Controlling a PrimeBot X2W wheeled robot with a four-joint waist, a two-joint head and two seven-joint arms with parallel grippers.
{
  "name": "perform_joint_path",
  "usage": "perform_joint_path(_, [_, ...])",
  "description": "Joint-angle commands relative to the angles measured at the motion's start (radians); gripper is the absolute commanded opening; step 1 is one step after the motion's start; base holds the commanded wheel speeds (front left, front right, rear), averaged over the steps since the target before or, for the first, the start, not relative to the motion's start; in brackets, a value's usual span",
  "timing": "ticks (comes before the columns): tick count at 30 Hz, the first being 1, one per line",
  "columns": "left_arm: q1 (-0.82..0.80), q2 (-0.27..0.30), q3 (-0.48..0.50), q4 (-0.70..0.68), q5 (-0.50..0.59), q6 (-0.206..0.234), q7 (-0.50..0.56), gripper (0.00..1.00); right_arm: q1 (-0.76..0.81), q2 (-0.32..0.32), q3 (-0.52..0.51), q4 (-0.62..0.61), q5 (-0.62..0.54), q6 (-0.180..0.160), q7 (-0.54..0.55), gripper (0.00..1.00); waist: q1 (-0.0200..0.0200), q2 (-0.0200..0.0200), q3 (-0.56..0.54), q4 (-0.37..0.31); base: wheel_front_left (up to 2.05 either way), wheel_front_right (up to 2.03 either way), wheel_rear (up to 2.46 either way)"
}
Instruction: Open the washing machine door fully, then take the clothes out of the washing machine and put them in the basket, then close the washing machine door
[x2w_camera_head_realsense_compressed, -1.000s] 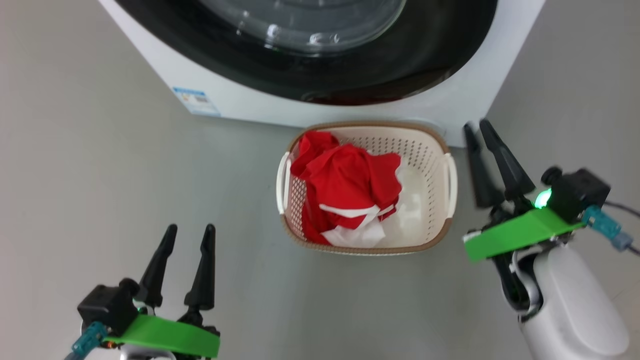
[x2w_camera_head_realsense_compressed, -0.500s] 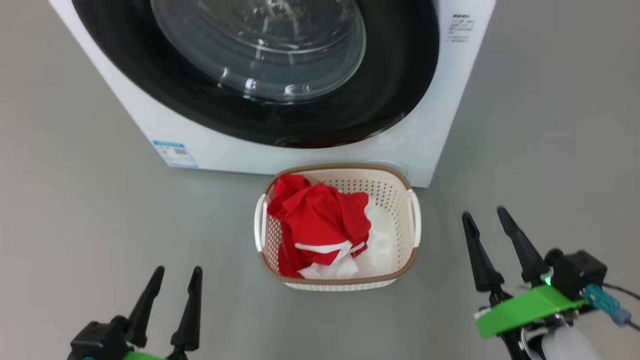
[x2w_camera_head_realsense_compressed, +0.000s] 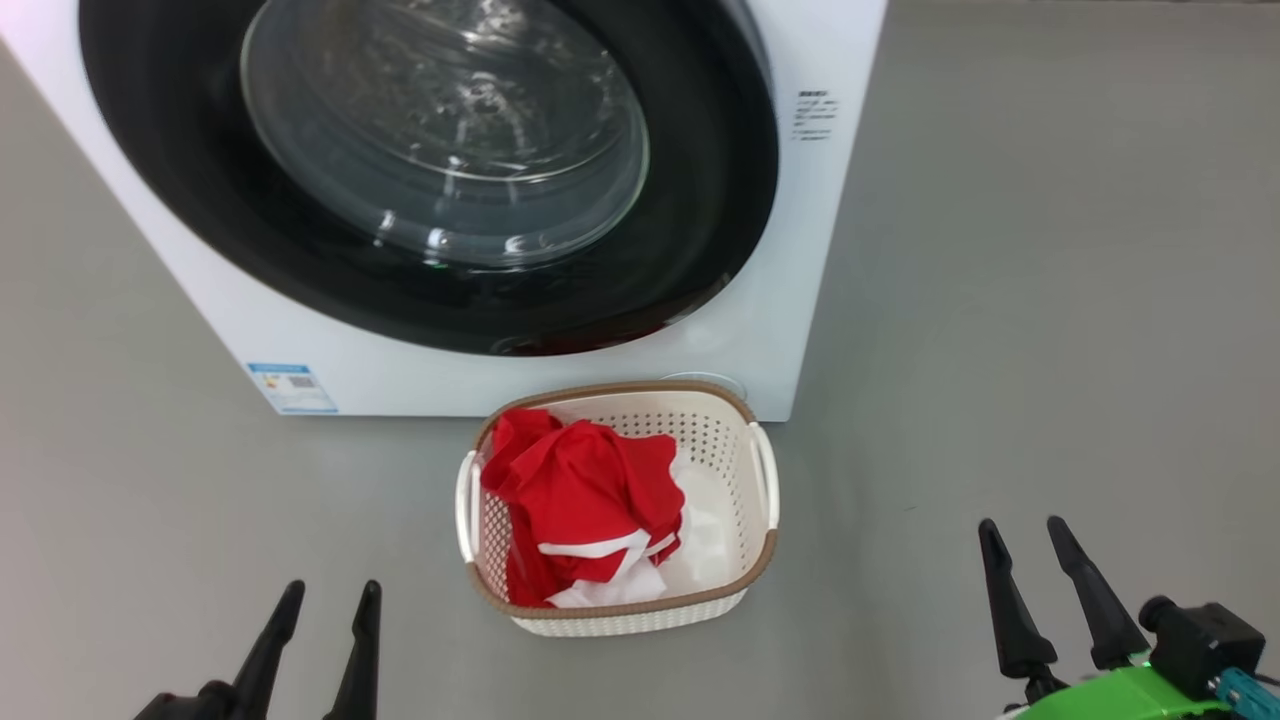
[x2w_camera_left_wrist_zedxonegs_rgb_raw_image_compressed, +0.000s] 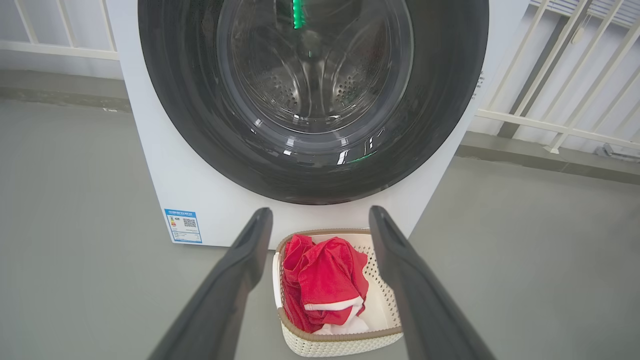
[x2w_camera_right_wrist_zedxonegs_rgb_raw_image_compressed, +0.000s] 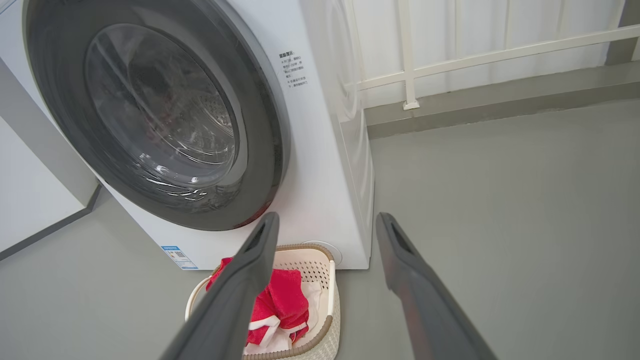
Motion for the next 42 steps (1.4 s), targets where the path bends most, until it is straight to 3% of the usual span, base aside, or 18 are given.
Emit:
perform_joint_path(1, [-0.007,0.023,0.038,-0.029,0.015,-0.005,-0.012,1.00,-0.004,-0.006,0.018,-0.028,0.007,-0.001,-0.004,1.00,0.0000,0.0000,-0.015,-0.020,0.00,0.00,0.00])
perform_joint_path(19, [0.057,0.031,0.070,-0.064,0.019,-0.005,-0.012,1.00,0.115,-0.006,-0.066,-0.065,0.005,-0.001,-0.004,1.00,0.0000,0.0000,-0.064,-0.093,0.00,0.00,0.00])
perform_joint_path(42, [0.074,0.019,0.090,-0.059,-0.017,-0.005,-0.012,1.00,0.117,-0.006,-0.067,-0.070,0.014,-0.001,-0.004,1.00,0.0000,0.0000,-0.076,-0.106,0.00,0.00,0.00])
